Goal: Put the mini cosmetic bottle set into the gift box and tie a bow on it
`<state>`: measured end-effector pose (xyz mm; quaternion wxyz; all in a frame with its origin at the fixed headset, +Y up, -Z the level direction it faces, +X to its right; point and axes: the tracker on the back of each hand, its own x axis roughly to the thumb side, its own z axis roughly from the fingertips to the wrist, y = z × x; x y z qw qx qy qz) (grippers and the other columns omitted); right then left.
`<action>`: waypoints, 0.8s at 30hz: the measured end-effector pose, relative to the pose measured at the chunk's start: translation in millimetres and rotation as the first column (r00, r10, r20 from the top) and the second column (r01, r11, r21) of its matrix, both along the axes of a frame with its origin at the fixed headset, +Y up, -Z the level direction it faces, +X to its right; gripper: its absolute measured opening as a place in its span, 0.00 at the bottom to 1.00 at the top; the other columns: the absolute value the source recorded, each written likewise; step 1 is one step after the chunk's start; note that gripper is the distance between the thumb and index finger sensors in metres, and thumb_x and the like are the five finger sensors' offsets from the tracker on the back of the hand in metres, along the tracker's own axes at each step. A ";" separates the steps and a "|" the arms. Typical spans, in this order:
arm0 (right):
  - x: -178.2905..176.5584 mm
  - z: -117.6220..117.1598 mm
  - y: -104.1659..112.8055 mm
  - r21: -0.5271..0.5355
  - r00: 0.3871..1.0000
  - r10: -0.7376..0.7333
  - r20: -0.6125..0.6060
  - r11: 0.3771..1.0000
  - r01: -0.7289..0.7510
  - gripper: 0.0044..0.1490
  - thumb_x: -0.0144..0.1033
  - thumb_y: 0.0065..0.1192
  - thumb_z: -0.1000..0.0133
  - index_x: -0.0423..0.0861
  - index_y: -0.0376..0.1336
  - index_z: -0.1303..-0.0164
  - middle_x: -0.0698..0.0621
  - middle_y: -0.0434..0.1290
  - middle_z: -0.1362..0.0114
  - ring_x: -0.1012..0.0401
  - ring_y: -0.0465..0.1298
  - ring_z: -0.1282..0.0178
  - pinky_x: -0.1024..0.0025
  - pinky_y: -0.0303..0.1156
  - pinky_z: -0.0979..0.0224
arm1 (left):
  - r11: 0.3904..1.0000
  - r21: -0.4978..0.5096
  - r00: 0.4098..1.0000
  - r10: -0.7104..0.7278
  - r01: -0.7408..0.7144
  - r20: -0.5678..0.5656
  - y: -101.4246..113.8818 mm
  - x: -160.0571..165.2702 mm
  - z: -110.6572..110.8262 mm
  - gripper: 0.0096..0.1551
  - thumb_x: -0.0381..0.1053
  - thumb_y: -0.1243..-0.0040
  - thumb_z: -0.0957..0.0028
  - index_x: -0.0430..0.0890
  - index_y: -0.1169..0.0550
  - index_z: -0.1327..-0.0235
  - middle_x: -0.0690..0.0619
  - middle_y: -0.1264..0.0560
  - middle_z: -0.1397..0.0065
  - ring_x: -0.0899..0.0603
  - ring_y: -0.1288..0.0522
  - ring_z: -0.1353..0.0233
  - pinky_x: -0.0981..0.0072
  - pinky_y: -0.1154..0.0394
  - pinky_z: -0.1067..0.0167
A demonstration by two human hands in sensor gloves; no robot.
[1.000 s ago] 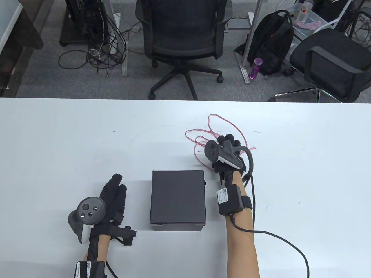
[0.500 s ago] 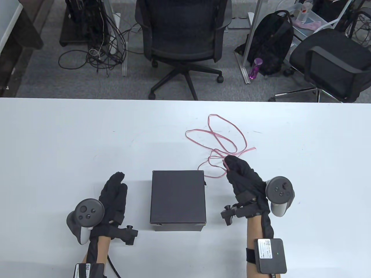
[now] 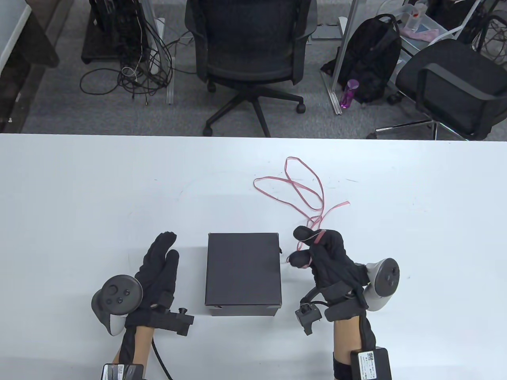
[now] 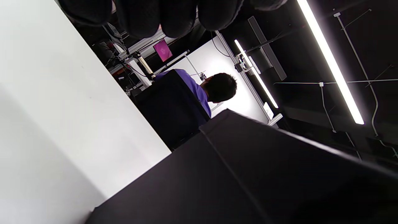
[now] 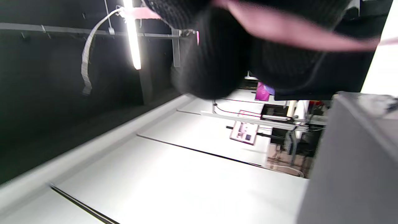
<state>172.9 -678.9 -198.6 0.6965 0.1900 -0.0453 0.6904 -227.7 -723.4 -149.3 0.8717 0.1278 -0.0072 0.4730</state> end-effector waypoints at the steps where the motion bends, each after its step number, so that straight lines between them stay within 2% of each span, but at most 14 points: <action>1: -2.1 1.5 2.9 0.011 0.997 0.072 0.017 0.997 -0.073 0.24 0.24 0.47 0.36 0.32 0.54 0.31 0.30 0.73 0.34 0.64 0.79 0.65 0.64 0.81 0.56 | 1.000 0.011 1.000 0.007 -0.007 0.008 2.9 1.4 0.8 0.35 0.61 0.59 0.33 0.45 0.37 0.17 0.37 0.37 0.18 0.27 0.32 0.23 0.30 0.32 0.31; 4: -6.6 5.4 11.2 0.053 0.966 0.251 0.055 0.966 -0.254 0.24 0.27 0.49 0.36 0.34 0.56 0.31 0.38 0.76 0.45 0.66 0.76 0.73 0.71 0.79 0.65 | 0.999 0.039 0.999 0.020 -0.021 0.042 11.3 6.0 3.6 0.36 0.61 0.59 0.33 0.44 0.38 0.17 0.39 0.36 0.19 0.28 0.31 0.24 0.30 0.32 0.31; 7: -14.9 11.6 22.7 0.118 0.868 0.486 0.099 0.861 -0.496 0.23 0.29 0.56 0.37 0.37 0.62 0.33 0.41 0.79 0.52 0.68 0.76 0.76 0.74 0.79 0.70 | 0.996 0.082 0.993 0.018 -0.027 0.114 22.8 16.6 8.4 0.37 0.62 0.58 0.34 0.44 0.40 0.16 0.39 0.36 0.18 0.29 0.31 0.24 0.31 0.31 0.31; 9: -22.9 15.6 28.4 0.165 0.800 0.591 0.108 0.783 -0.600 0.23 0.30 0.58 0.38 0.38 0.64 0.34 0.42 0.80 0.54 0.68 0.76 0.78 0.76 0.79 0.72 | 0.995 0.103 0.982 -0.003 -0.016 0.187 29.3 27.2 11.6 0.39 0.63 0.57 0.34 0.44 0.42 0.15 0.39 0.38 0.17 0.28 0.32 0.23 0.30 0.32 0.31; 14: -45.1 25.0 35.8 0.215 0.723 0.686 0.083 0.696 -0.685 0.23 0.31 0.62 0.39 0.36 0.67 0.36 0.42 0.81 0.56 0.68 0.76 0.79 0.76 0.78 0.73 | 0.992 0.116 0.921 -0.084 0.042 0.381 40.1 55.1 20.7 0.48 0.68 0.53 0.38 0.47 0.50 0.11 0.35 0.47 0.13 0.26 0.40 0.18 0.25 0.37 0.29; 16: -53.8 28.9 38.0 0.248 0.692 0.719 0.066 0.660 -0.709 0.23 0.31 0.62 0.39 0.36 0.67 0.36 0.42 0.81 0.56 0.68 0.76 0.79 0.76 0.78 0.73 | 0.986 0.130 0.895 -0.152 0.106 0.419 44.0 63.6 24.6 0.52 0.70 0.53 0.39 0.48 0.53 0.11 0.34 0.51 0.12 0.25 0.43 0.16 0.22 0.39 0.28; 19: -67.1 35.4 40.4 0.297 0.693 0.721 0.005 0.661 -0.689 0.23 0.31 0.62 0.39 0.36 0.67 0.36 0.42 0.81 0.56 0.68 0.76 0.79 0.76 0.78 0.73 | 0.967 0.161 0.871 -0.248 0.197 0.424 46.8 72.6 28.5 0.53 0.70 0.52 0.40 0.48 0.55 0.11 0.32 0.53 0.12 0.24 0.46 0.16 0.21 0.41 0.28; 22: -78.8 42.1 42.4 0.335 0.687 0.724 -0.057 0.662 -0.670 0.23 0.31 0.62 0.39 0.36 0.67 0.36 0.42 0.81 0.56 0.68 0.76 0.79 0.76 0.78 0.72 | 0.963 0.161 0.861 -0.266 0.217 0.434 46.1 78.3 30.4 0.50 0.70 0.54 0.40 0.49 0.50 0.11 0.32 0.53 0.12 0.24 0.47 0.17 0.21 0.42 0.28; 24: -85.3 45.7 43.0 0.356 0.677 0.733 -0.068 0.652 -0.670 0.23 0.31 0.61 0.39 0.37 0.67 0.36 0.42 0.80 0.55 0.68 0.76 0.78 0.76 0.79 0.72 | 0.962 0.156 0.864 -0.268 0.222 0.426 46.0 81.0 31.0 0.43 0.68 0.55 0.40 0.50 0.40 0.14 0.32 0.52 0.13 0.24 0.48 0.18 0.22 0.42 0.28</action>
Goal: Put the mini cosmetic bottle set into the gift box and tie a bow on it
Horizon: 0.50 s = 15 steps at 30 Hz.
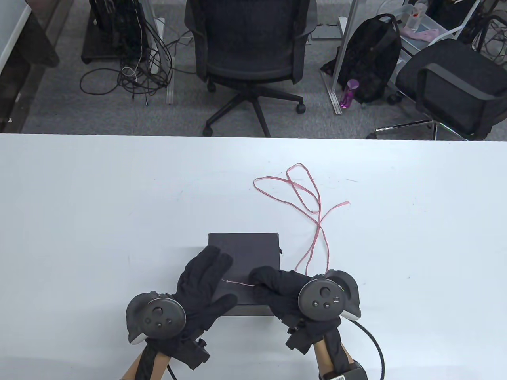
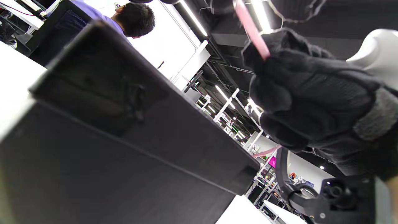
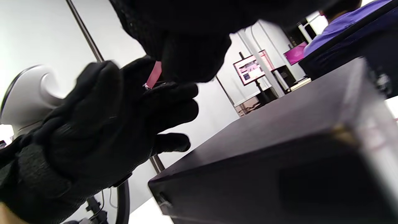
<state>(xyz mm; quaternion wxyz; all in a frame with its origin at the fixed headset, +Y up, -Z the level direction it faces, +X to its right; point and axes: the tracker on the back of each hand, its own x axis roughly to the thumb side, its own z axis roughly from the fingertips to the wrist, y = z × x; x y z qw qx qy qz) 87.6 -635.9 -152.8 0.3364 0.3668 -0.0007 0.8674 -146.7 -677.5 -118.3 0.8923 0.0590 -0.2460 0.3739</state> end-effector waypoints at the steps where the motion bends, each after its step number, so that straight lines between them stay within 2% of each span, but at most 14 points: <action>1: -3.2 1.6 -0.4 0.001 1.000 0.006 -0.013 1.000 -0.006 0.23 0.31 0.61 0.38 0.37 0.67 0.35 0.43 0.80 0.55 0.68 0.76 0.78 0.76 0.79 0.72 | 1.000 0.005 1.000 -0.019 0.019 -0.013 0.2 0.8 0.3 0.39 0.68 0.56 0.40 0.51 0.36 0.18 0.33 0.52 0.14 0.24 0.48 0.18 0.23 0.42 0.28; 3: -6.5 2.5 -1.6 -0.006 1.000 0.005 -0.026 1.000 -0.005 0.23 0.31 0.61 0.38 0.37 0.66 0.35 0.43 0.80 0.55 0.68 0.76 0.78 0.75 0.79 0.71 | 0.999 0.030 0.999 -0.022 0.024 -0.041 0.6 0.8 0.7 0.25 0.62 0.58 0.37 0.54 0.26 0.35 0.35 0.48 0.15 0.25 0.46 0.20 0.25 0.41 0.28; 5: -6.9 1.8 -2.3 -0.022 0.999 -0.002 -0.042 1.000 0.001 0.24 0.32 0.60 0.38 0.37 0.66 0.34 0.43 0.80 0.54 0.68 0.76 0.76 0.74 0.79 0.69 | 0.997 0.071 0.997 0.032 -0.027 -0.068 1.4 -0.5 1.1 0.23 0.58 0.57 0.36 0.48 0.22 0.44 0.39 0.42 0.17 0.27 0.42 0.22 0.26 0.39 0.29; 8: -1.4 -0.4 -0.1 -0.066 0.998 0.012 -0.063 0.998 -0.017 0.29 0.32 0.63 0.38 0.36 0.63 0.28 0.42 0.79 0.50 0.64 0.78 0.70 0.69 0.80 0.63 | 0.991 0.131 0.992 0.053 -0.038 -0.114 3.6 -5.0 2.7 0.23 0.56 0.56 0.34 0.41 0.21 0.50 0.44 0.39 0.21 0.31 0.39 0.23 0.29 0.38 0.29; 10: 8.4 -3.0 2.1 -0.030 0.997 0.082 -0.016 0.996 -0.082 0.33 0.34 0.65 0.39 0.37 0.62 0.25 0.43 0.79 0.48 0.64 0.78 0.68 0.67 0.80 0.59 | 0.984 0.175 0.981 0.053 -0.020 -0.188 4.6 -14.0 0.7 0.23 0.57 0.56 0.34 0.41 0.21 0.52 0.46 0.37 0.23 0.32 0.37 0.25 0.31 0.36 0.30; 15: 40.4 -12.3 6.8 -0.002 0.975 0.136 0.174 0.990 -0.138 0.31 0.33 0.68 0.40 0.37 0.64 0.28 0.42 0.79 0.48 0.62 0.79 0.66 0.64 0.80 0.57 | 0.992 0.119 0.943 0.072 -0.035 -0.325 -3.6 -41.5 -11.4 0.23 0.59 0.53 0.34 0.41 0.20 0.56 0.46 0.35 0.24 0.32 0.35 0.26 0.32 0.34 0.31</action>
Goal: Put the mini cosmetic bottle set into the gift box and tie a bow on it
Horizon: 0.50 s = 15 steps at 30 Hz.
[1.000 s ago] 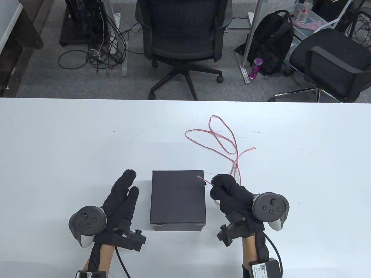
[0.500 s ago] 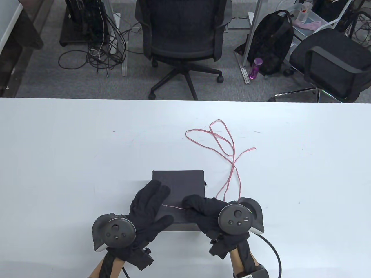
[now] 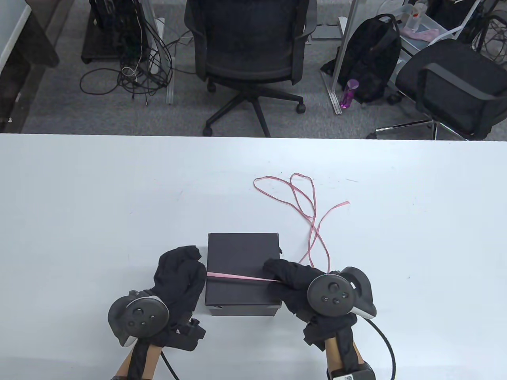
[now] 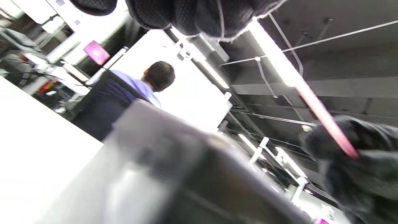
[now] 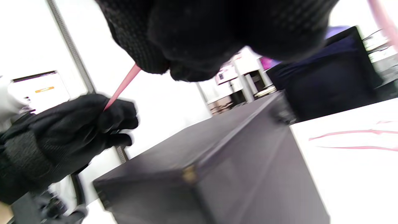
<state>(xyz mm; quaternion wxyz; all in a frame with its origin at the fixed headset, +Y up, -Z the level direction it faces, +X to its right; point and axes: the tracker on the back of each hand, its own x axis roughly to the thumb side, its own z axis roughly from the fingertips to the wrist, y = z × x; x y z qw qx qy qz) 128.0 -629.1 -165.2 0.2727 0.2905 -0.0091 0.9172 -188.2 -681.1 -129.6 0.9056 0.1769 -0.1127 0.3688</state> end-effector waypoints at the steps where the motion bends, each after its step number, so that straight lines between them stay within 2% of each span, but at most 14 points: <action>1: 7.6 -1.3 1.2 0.028 0.997 0.046 0.063 0.998 -0.048 0.30 0.33 0.67 0.40 0.38 0.64 0.28 0.43 0.79 0.48 0.62 0.79 0.66 0.65 0.80 0.57 | 1.000 -0.009 0.998 -0.027 0.027 -0.048 -3.1 -6.4 -2.8 0.23 0.59 0.53 0.34 0.41 0.20 0.56 0.46 0.35 0.24 0.32 0.35 0.26 0.33 0.34 0.31; 4: 27.0 -4.2 2.7 0.076 0.969 0.114 0.220 0.988 -0.134 0.29 0.34 0.67 0.40 0.38 0.65 0.29 0.44 0.79 0.48 0.64 0.79 0.67 0.66 0.81 0.58 | 0.991 -0.061 0.976 -0.129 0.120 -0.175 -12.8 -24.0 -10.3 0.23 0.60 0.52 0.35 0.41 0.20 0.57 0.46 0.34 0.24 0.32 0.34 0.27 0.34 0.33 0.31; 8: 41.3 -8.3 -0.4 0.044 0.960 0.058 0.276 0.996 -0.072 0.28 0.32 0.67 0.40 0.37 0.66 0.31 0.42 0.79 0.48 0.63 0.79 0.67 0.65 0.81 0.58 | 0.969 -0.166 0.941 -0.221 0.183 -0.255 -27.8 -40.7 -18.4 0.23 0.60 0.52 0.35 0.42 0.19 0.57 0.46 0.34 0.24 0.32 0.33 0.27 0.35 0.32 0.32; 10: 42.0 -9.6 -1.5 0.052 0.944 0.099 0.314 0.991 -0.121 0.26 0.32 0.66 0.39 0.38 0.67 0.32 0.42 0.79 0.48 0.62 0.79 0.67 0.64 0.81 0.58 | 0.953 -0.204 0.910 -0.281 0.226 -0.305 -33.0 -45.9 -20.7 0.23 0.60 0.51 0.35 0.41 0.19 0.57 0.45 0.34 0.25 0.32 0.33 0.27 0.35 0.32 0.32; 12: 43.6 -10.8 -2.9 0.055 0.912 0.183 0.367 0.975 -0.217 0.26 0.33 0.66 0.39 0.39 0.67 0.32 0.43 0.79 0.48 0.62 0.79 0.66 0.64 0.81 0.57 | 0.898 -0.305 0.831 -0.418 0.317 -0.366 -40.3 -55.9 -23.7 0.23 0.60 0.51 0.35 0.41 0.19 0.57 0.45 0.34 0.24 0.32 0.33 0.27 0.35 0.32 0.32; 15: 46.9 -13.4 -6.5 0.042 0.913 0.151 0.378 0.983 -0.180 0.24 0.32 0.64 0.38 0.40 0.68 0.33 0.43 0.79 0.48 0.62 0.80 0.66 0.63 0.81 0.57 | 0.826 -0.416 0.737 -0.543 0.381 -0.402 -55.8 -69.4 -27.1 0.23 0.60 0.51 0.36 0.41 0.19 0.57 0.45 0.33 0.24 0.31 0.33 0.27 0.36 0.31 0.32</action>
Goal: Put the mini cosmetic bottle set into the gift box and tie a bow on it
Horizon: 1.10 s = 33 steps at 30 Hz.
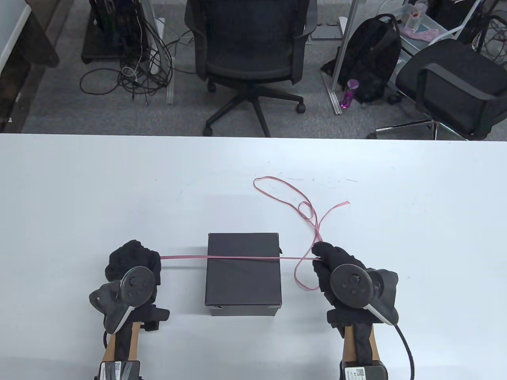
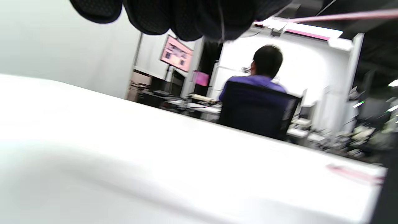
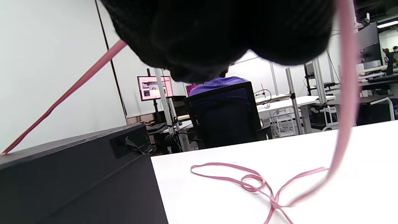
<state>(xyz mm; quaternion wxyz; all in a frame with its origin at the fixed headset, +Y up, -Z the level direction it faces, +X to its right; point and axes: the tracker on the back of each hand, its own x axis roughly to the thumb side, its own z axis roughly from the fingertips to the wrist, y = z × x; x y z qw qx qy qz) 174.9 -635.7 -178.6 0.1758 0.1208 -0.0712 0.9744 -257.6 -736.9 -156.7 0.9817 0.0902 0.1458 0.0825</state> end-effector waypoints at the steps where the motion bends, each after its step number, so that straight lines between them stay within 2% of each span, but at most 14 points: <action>1: 0.9 -1.2 -1.5 -0.006 1.000 -0.021 -0.001 1.000 0.021 0.23 0.32 0.63 0.38 0.39 0.68 0.33 0.42 0.79 0.48 0.62 0.80 0.66 0.63 0.81 0.57 | 0.999 -0.048 0.999 -0.027 0.025 -0.037 -7.0 -4.8 -1.0 0.23 0.60 0.51 0.36 0.41 0.19 0.57 0.45 0.33 0.24 0.31 0.32 0.27 0.35 0.31 0.32; 6: -0.4 -5.3 -7.5 -0.063 1.000 -0.029 -0.012 0.998 0.029 0.25 0.33 0.58 0.35 0.37 0.67 0.31 0.40 0.79 0.46 0.59 0.80 0.64 0.60 0.81 0.54 | 0.969 -0.234 0.977 -0.123 0.081 -0.172 -29.1 -21.3 -2.8 0.23 0.60 0.50 0.36 0.41 0.18 0.56 0.44 0.32 0.24 0.31 0.31 0.27 0.37 0.30 0.33; 9: -4.0 -6.3 -10.0 -0.085 0.999 -0.046 -0.030 0.995 0.043 0.25 0.33 0.54 0.34 0.36 0.66 0.30 0.39 0.79 0.46 0.59 0.80 0.63 0.59 0.80 0.54 | 0.947 -0.307 0.969 -0.154 0.090 -0.192 -34.7 -24.6 -4.7 0.23 0.60 0.50 0.36 0.42 0.18 0.54 0.43 0.32 0.23 0.30 0.32 0.26 0.35 0.31 0.32; 12: -12.6 -6.2 -11.8 -0.092 0.997 -0.037 -0.066 0.995 0.031 0.26 0.34 0.52 0.34 0.37 0.66 0.30 0.44 0.80 0.55 0.65 0.77 0.73 0.67 0.79 0.63 | 0.949 -0.316 0.990 -0.035 -0.009 -0.134 -29.8 -17.7 -7.4 0.32 0.57 0.50 0.35 0.41 0.34 0.24 0.36 0.44 0.16 0.26 0.38 0.21 0.30 0.35 0.29; 13: -16.8 -5.5 -11.7 -0.087 0.996 -0.033 -0.082 0.996 0.026 0.26 0.35 0.52 0.34 0.38 0.66 0.30 0.45 0.80 0.57 0.66 0.76 0.75 0.69 0.79 0.66 | 0.960 -0.277 0.994 0.004 -0.033 -0.105 -22.9 -12.8 -7.6 0.38 0.55 0.50 0.35 0.38 0.40 0.17 0.33 0.48 0.15 0.25 0.39 0.20 0.28 0.36 0.28; 16: -31.5 -1.4 -9.9 -0.056 0.990 -0.019 -0.136 0.998 0.011 0.26 0.36 0.50 0.34 0.39 0.66 0.30 0.47 0.80 0.59 0.67 0.75 0.77 0.70 0.79 0.68 | 0.988 -0.090 0.989 0.131 -0.124 0.074 4.5 6.1 -4.5 0.41 0.53 0.51 0.35 0.38 0.47 0.14 0.30 0.51 0.15 0.23 0.42 0.19 0.27 0.37 0.27; 18: -46.8 4.3 -7.8 -0.035 0.980 -0.014 -0.199 0.999 0.007 0.26 0.36 0.50 0.35 0.39 0.66 0.31 0.47 0.80 0.60 0.67 0.75 0.77 0.70 0.78 0.68 | 0.953 0.090 0.923 0.251 -0.288 0.293 33.2 30.2 5.6 0.40 0.54 0.51 0.35 0.39 0.46 0.14 0.31 0.51 0.15 0.23 0.42 0.18 0.28 0.37 0.27; 19: -51.8 6.7 -7.0 -0.030 0.976 -0.012 -0.218 1.000 0.006 0.26 0.36 0.49 0.35 0.39 0.66 0.30 0.47 0.80 0.60 0.67 0.75 0.77 0.71 0.78 0.69 | 0.933 0.113 0.882 0.277 -0.342 0.382 42.2 39.1 10.0 0.41 0.56 0.51 0.35 0.40 0.46 0.14 0.31 0.51 0.15 0.24 0.42 0.18 0.29 0.37 0.26; 21: -61.2 11.6 -4.8 -0.019 0.965 -0.004 -0.263 1.000 -0.001 0.26 0.36 0.49 0.35 0.40 0.66 0.30 0.48 0.80 0.61 0.68 0.74 0.77 0.71 0.78 0.69 | 0.894 0.116 0.783 0.308 -0.433 0.541 55.6 56.5 18.8 0.43 0.59 0.52 0.36 0.42 0.47 0.13 0.33 0.51 0.14 0.25 0.42 0.17 0.30 0.38 0.25; 22: -68.9 17.0 -1.8 -0.001 0.952 -0.012 -0.307 1.000 0.012 0.26 0.37 0.48 0.35 0.40 0.65 0.30 0.48 0.80 0.61 0.68 0.74 0.78 0.71 0.78 0.69 | 0.864 0.089 0.690 0.330 -0.496 0.644 64.2 72.5 26.6 0.44 0.61 0.51 0.37 0.44 0.47 0.13 0.34 0.50 0.13 0.26 0.41 0.16 0.31 0.38 0.24; 24: -75.7 23.0 2.0 0.002 0.932 -0.054 -0.359 0.998 0.059 0.26 0.37 0.48 0.35 0.41 0.65 0.30 0.49 0.80 0.62 0.68 0.74 0.78 0.71 0.78 0.70 | 0.854 0.024 0.602 0.346 -0.520 0.720 68.8 90.6 34.6 0.46 0.62 0.50 0.38 0.45 0.48 0.12 0.35 0.50 0.13 0.27 0.41 0.16 0.33 0.38 0.23; 26: -81.1 28.8 6.0 -0.012 0.905 -0.104 -0.412 0.994 0.109 0.26 0.37 0.48 0.34 0.41 0.65 0.30 0.49 0.80 0.62 0.68 0.74 0.78 0.72 0.78 0.70 | 0.866 -0.019 0.552 0.336 -0.500 0.763 69.1 105.5 39.6 0.49 0.63 0.49 0.39 0.44 0.50 0.12 0.35 0.50 0.13 0.27 0.41 0.16 0.33 0.39 0.22; 28: -85.1 33.4 9.0 -0.025 0.882 -0.139 -0.450 0.989 0.143 0.26 0.37 0.48 0.34 0.41 0.65 0.30 0.49 0.80 0.62 0.68 0.74 0.78 0.72 0.78 0.70 | 0.890 -0.047 0.542 0.318 -0.454 0.778 66.7 115.4 41.4 0.50 0.64 0.48 0.39 0.44 0.51 0.12 0.35 0.51 0.13 0.27 0.42 0.15 0.33 0.39 0.22; 33: -90.5 39.2 12.0 -0.058 0.838 -0.203 -0.507 0.978 0.202 0.26 0.37 0.48 0.34 0.41 0.65 0.30 0.49 0.80 0.62 0.68 0.74 0.78 0.72 0.78 0.70 | 0.931 -0.082 0.610 0.298 -0.356 0.735 53.6 123.8 37.5 0.46 0.63 0.49 0.38 0.43 0.45 0.13 0.34 0.50 0.13 0.24 0.43 0.17 0.32 0.39 0.23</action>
